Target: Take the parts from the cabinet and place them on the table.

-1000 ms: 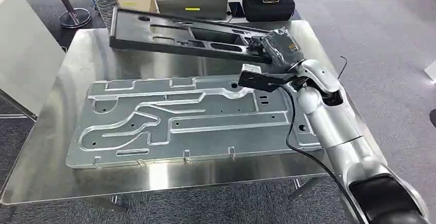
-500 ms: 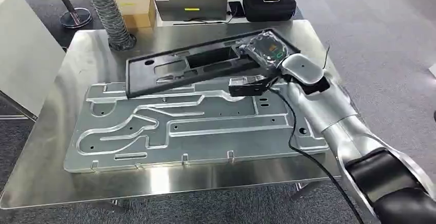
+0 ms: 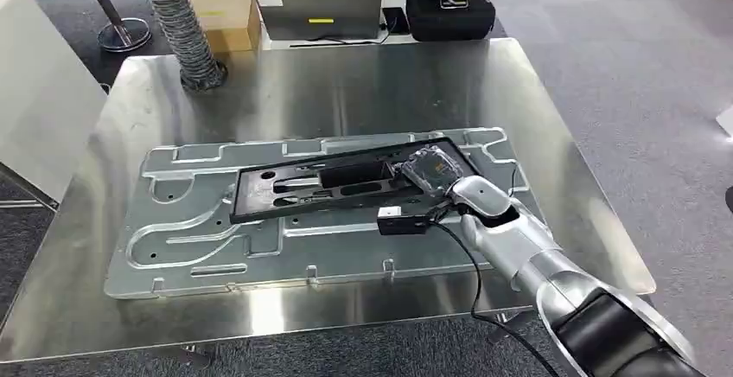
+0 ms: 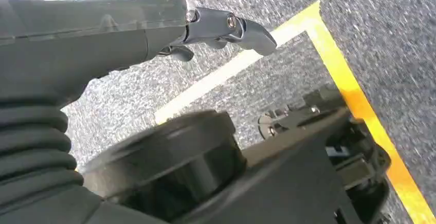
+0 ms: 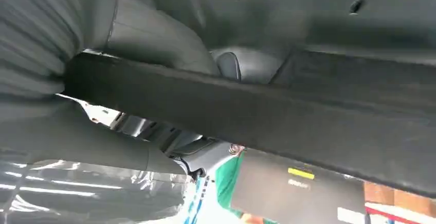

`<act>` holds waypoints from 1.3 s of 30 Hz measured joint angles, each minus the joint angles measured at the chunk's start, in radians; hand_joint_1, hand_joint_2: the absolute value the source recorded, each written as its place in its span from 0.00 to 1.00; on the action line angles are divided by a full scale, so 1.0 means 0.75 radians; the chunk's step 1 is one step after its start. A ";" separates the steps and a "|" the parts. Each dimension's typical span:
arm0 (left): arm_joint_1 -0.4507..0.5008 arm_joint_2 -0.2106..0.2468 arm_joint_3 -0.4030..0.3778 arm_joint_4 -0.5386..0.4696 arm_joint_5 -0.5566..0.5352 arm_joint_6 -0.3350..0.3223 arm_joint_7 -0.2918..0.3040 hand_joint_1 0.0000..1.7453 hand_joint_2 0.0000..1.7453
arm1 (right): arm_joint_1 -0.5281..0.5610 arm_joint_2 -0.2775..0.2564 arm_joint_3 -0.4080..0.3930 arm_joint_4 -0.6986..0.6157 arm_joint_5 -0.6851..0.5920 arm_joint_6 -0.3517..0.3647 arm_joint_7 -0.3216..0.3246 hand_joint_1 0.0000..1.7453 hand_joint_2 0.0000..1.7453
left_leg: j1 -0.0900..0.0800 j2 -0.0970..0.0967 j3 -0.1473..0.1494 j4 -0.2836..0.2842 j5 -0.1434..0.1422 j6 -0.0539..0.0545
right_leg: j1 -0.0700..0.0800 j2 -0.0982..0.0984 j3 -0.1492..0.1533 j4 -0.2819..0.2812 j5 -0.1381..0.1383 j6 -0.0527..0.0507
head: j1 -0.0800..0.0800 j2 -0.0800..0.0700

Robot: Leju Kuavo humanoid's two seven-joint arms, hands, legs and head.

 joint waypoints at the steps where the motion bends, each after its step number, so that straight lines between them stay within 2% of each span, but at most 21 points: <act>1: 0.000 0.000 0.001 0.000 0.000 0.000 0.000 0.00 1.00 | 0.000 0.000 0.000 0.000 0.000 0.000 0.001 0.97 1.00 | 0.011 0.003 0.009 -0.015 0.007 0.010 | -0.003 0.001 -0.001 0.008 -0.010 0.007 | 0.000 0.000; 3: -0.001 0.000 0.001 0.000 -0.001 0.000 0.000 0.00 1.00 | -0.001 0.000 0.000 0.004 -0.001 0.001 0.001 0.97 1.00 | 0.011 0.005 0.013 -0.019 0.009 0.020 | -0.005 -0.003 -0.048 0.117 -0.083 0.021 | 0.000 0.000; 5: 0.006 0.001 0.001 0.000 -0.006 -0.005 0.029 0.00 1.00 | 0.015 0.000 0.000 0.010 -0.012 0.021 0.000 0.97 1.00 | 0.008 0.006 0.012 -0.019 0.009 0.021 | -0.010 -0.003 -0.148 0.328 -0.175 0.031 | 0.000 0.000; 6: 0.012 0.002 0.001 0.000 -0.009 -0.007 0.044 0.00 1.00 | 0.033 0.000 0.000 0.013 -0.018 0.023 -0.005 0.97 1.00 | 0.008 0.005 0.012 -0.019 0.008 0.022 | -0.011 -0.003 -0.184 0.402 -0.193 0.034 | 0.000 0.000; 7: 0.023 0.004 0.001 0.000 -0.009 -0.008 0.046 0.00 1.00 | 0.051 0.000 -0.002 0.019 -0.019 0.005 -0.011 0.97 1.00 | 0.008 0.004 0.014 -0.018 0.008 0.022 | -0.013 -0.003 -0.187 0.406 -0.176 0.035 | 0.000 0.000; 8: 0.034 0.006 0.001 0.000 -0.013 -0.008 0.044 0.00 1.00 | 0.055 0.002 -0.005 0.028 -0.018 -0.019 -0.018 0.97 1.00 | 0.008 0.003 0.017 -0.018 0.006 0.022 | -0.014 -0.004 -0.158 0.345 -0.132 0.033 | 0.000 0.000; 10: 0.048 0.006 0.001 0.000 -0.018 -0.008 0.040 0.00 1.00 | 0.051 0.007 -0.010 0.043 -0.018 -0.035 -0.027 0.97 1.00 | 0.008 0.003 0.026 -0.017 0.002 0.017 | -0.013 -0.004 -0.038 0.115 -0.022 0.022 | 0.000 0.000; 11: 0.053 0.006 0.002 0.000 -0.019 -0.011 0.039 0.00 1.00 | 0.050 0.007 -0.012 0.047 -0.017 -0.035 -0.033 0.97 1.00 | 0.009 0.003 0.029 -0.018 0.001 0.014 | -0.010 -0.004 0.019 0.007 0.002 0.010 | 0.001 0.000; 15: 0.054 0.004 0.002 0.000 -0.021 -0.016 0.041 0.00 1.00 | 0.040 0.014 -0.016 0.056 -0.016 -0.031 -0.045 0.97 1.00 | 0.010 0.002 0.034 -0.024 0.001 -0.016 | 0.011 -0.005 0.026 -0.013 -0.007 -0.017 | 0.000 0.000; 16: 0.053 0.004 0.002 0.000 -0.021 -0.016 0.042 0.00 1.00 | 0.039 0.018 -0.018 0.057 -0.014 -0.028 -0.046 0.97 1.00 | 0.003 0.001 0.035 -0.022 -0.003 -0.024 | -0.004 -0.005 0.036 -0.033 0.006 -0.028 | 0.000 0.000; 18: 0.053 0.006 0.002 0.000 -0.021 -0.016 0.046 0.00 1.00 | 0.038 0.032 -0.020 0.063 -0.006 -0.023 -0.042 0.97 1.00 | 0.009 0.003 0.000 0.070 -0.072 -0.036 | -0.008 -0.014 0.047 -0.049 0.015 -0.041 | 0.000 0.000; 21: 0.058 0.009 0.003 0.000 -0.023 -0.015 0.048 0.00 1.00 | 0.035 0.037 -0.020 0.071 0.018 -0.019 -0.026 0.97 1.00 | 0.014 0.003 -0.127 0.358 -0.209 -0.051 | -0.007 -0.019 0.040 -0.047 0.016 -0.044 | 0.000 0.000; 23: 0.061 0.013 0.003 0.000 -0.025 -0.015 0.049 0.00 1.00 | 0.030 0.038 -0.021 0.077 0.028 -0.019 -0.015 0.97 1.00 | 0.020 0.004 -0.116 0.348 -0.173 -0.059 | -0.008 -0.019 0.039 -0.043 0.016 -0.041 | 0.000 0.000; 26: 0.061 0.018 0.003 0.000 -0.028 -0.015 0.051 0.00 1.00 | 0.008 0.039 -0.026 0.083 0.035 -0.018 -0.012 0.97 1.00 | 0.035 0.006 0.056 0.026 -0.028 -0.067 | -0.015 -0.016 0.033 -0.017 0.005 -0.020 | 0.000 0.000; 27: 0.061 0.018 0.003 0.001 -0.028 -0.016 0.052 0.00 1.00 | -0.001 0.038 -0.029 0.085 0.037 -0.017 -0.009 0.97 1.00 | 0.028 0.001 0.062 0.000 -0.051 -0.059 | -0.004 -0.012 0.020 0.001 -0.002 -0.008 | 0.000 0.000; 28: 0.061 0.018 0.004 0.000 -0.028 -0.017 0.052 0.00 1.00 | -0.007 0.037 -0.033 0.086 0.038 -0.014 -0.009 0.97 1.00 | 0.029 -0.002 0.055 0.006 -0.044 -0.034 | -0.004 -0.009 0.014 0.003 0.002 0.000 | 0.000 0.000; 32: 0.061 0.019 0.013 0.000 -0.022 -0.020 0.048 0.00 1.00 | -0.014 0.037 -0.035 0.089 0.045 -0.010 -0.011 0.97 1.00 | 0.026 0.002 0.050 -0.001 -0.030 0.002 | -0.015 -0.008 0.007 0.014 -0.007 0.027 | 0.001 0.000; 33: 0.061 0.019 0.015 0.000 -0.022 -0.019 0.047 0.00 1.00 | -0.018 0.037 -0.036 0.090 0.050 -0.010 -0.011 0.97 1.00 | 0.025 0.002 0.048 -0.001 -0.028 0.006 | -0.016 -0.009 -0.016 0.062 -0.045 0.030 | 0.000 0.000; 36: 0.061 0.019 0.024 0.000 -0.022 -0.016 0.044 0.00 1.00 | -0.019 0.040 -0.036 0.096 0.060 -0.008 -0.011 0.97 1.00 | 0.020 0.003 0.039 -0.001 -0.025 0.013 | -0.015 -0.008 -0.167 0.380 -0.185 0.037 | 0.000 0.000; 37: 0.061 0.019 0.025 0.000 -0.022 -0.016 0.042 0.00 1.00 | -0.017 0.041 -0.036 0.100 0.062 -0.008 -0.011 0.97 1.00 | 0.018 0.002 0.037 -0.001 -0.025 0.014 | -0.015 -0.008 -0.191 0.425 -0.186 0.034 | 0.001 0.000; 39: 0.062 0.019 0.027 0.001 -0.022 -0.016 0.040 0.00 1.00 | -0.021 0.043 -0.036 0.104 0.062 -0.007 -0.011 0.97 1.00 | 0.015 -0.001 0.039 -0.001 -0.025 0.014 | -0.013 -0.008 -0.146 0.327 -0.111 0.022 | 0.001 0.000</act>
